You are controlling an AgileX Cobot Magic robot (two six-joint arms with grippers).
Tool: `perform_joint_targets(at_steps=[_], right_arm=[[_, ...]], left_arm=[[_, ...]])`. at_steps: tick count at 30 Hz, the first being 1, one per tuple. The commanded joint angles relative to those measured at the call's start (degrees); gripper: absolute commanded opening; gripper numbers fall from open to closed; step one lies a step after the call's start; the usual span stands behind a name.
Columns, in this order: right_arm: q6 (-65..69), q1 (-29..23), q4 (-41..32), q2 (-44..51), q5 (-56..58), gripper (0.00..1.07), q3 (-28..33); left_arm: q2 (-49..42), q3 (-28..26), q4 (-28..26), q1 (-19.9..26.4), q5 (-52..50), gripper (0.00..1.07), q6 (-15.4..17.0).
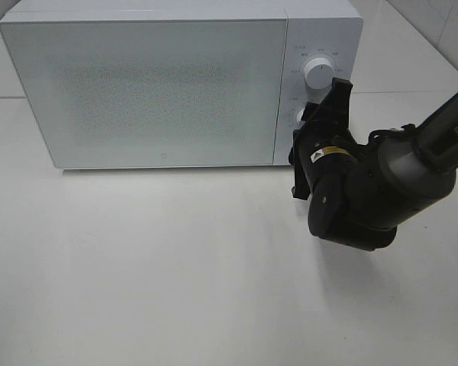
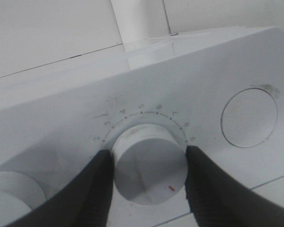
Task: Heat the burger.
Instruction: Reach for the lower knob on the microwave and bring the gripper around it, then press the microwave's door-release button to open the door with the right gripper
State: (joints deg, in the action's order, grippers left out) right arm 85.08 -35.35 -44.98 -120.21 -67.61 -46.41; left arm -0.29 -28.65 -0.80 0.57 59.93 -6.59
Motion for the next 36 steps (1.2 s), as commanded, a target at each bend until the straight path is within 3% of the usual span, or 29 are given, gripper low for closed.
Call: perform_joint_targets(at_steps=[1, 7, 9, 17, 19, 21, 22, 25, 27, 28, 30, 31, 35, 36], right_arm=[[-3.3, 0.4, 2.9, 0.6, -10.3, 0.57, -1.8], [-5.8, 0.2, 4.0, 1.3, -10.1, 0.67, -0.9], [-9.5, 0.2, 6.2, 3.3, -7.0, 0.70, 2.1], [-16.7, 0.2, 13.1, 7.4, -1.3, 0.70, 8.2], [-24.4, 0.2, 17.6, 11.7, 8.0, 0.70, 11.7], [-26.2, 0.2, 18.1, 12.9, 11.2, 0.70, 12.2], [-31.6, 0.4, 18.3, 15.4, 18.9, 0.70, 12.8], [-34.4, 0.5, 18.3, 16.5, 22.2, 0.70, 12.8], [-50.7, 2.5, 21.4, 22.4, 38.8, 0.70, 12.4], [-50.7, 2.5, 21.4, 22.4, 38.8, 0.70, 12.4], [-62.6, 4.5, 25.2, 26.6, 52.3, 0.70, 10.3], [-62.6, 4.5, 25.2, 26.6, 52.3, 0.70, 10.3], [-76.0, 7.1, 35.8, 32.2, 73.3, 0.70, 4.4], [-76.0, 7.1, 35.8, 32.2, 73.3, 0.70, 4.4]], left_arm=[[-1.5, 0.2, 0.1, 0.2, -0.5, 0.84, 0.4], [-1.5, 0.2, 0.1, 0.2, -0.5, 0.84, 0.4], [-1.5, 0.2, 0.1, 0.2, -0.5, 0.84, 0.4], [-1.5, 0.2, 0.1, 0.2, -0.5, 0.84, 0.4], [-1.5, 0.2, 0.1, 0.2, -0.5, 0.84, 0.4], [-1.5, 0.2, 0.1, 0.2, -0.5, 0.84, 0.4], [-1.5, 0.2, 0.1, 0.2, -0.5, 0.84, 0.4], [-1.5, 0.2, 0.1, 0.2, -0.5, 0.84, 0.4], [-1.5, 0.2, 0.1, 0.2, -0.5, 0.84, 0.4], [-1.5, 0.2, 0.1, 0.2, -0.5, 0.84, 0.4], [-1.5, 0.2, 0.1, 0.2, -0.5, 0.84, 0.4], [-1.5, 0.2, 0.1, 0.2, -0.5, 0.84, 0.4], [-1.5, 0.2, 0.1, 0.2, -0.5, 0.84, 0.4], [-1.5, 0.2, 0.1, 0.2, -0.5, 0.84, 0.4]])
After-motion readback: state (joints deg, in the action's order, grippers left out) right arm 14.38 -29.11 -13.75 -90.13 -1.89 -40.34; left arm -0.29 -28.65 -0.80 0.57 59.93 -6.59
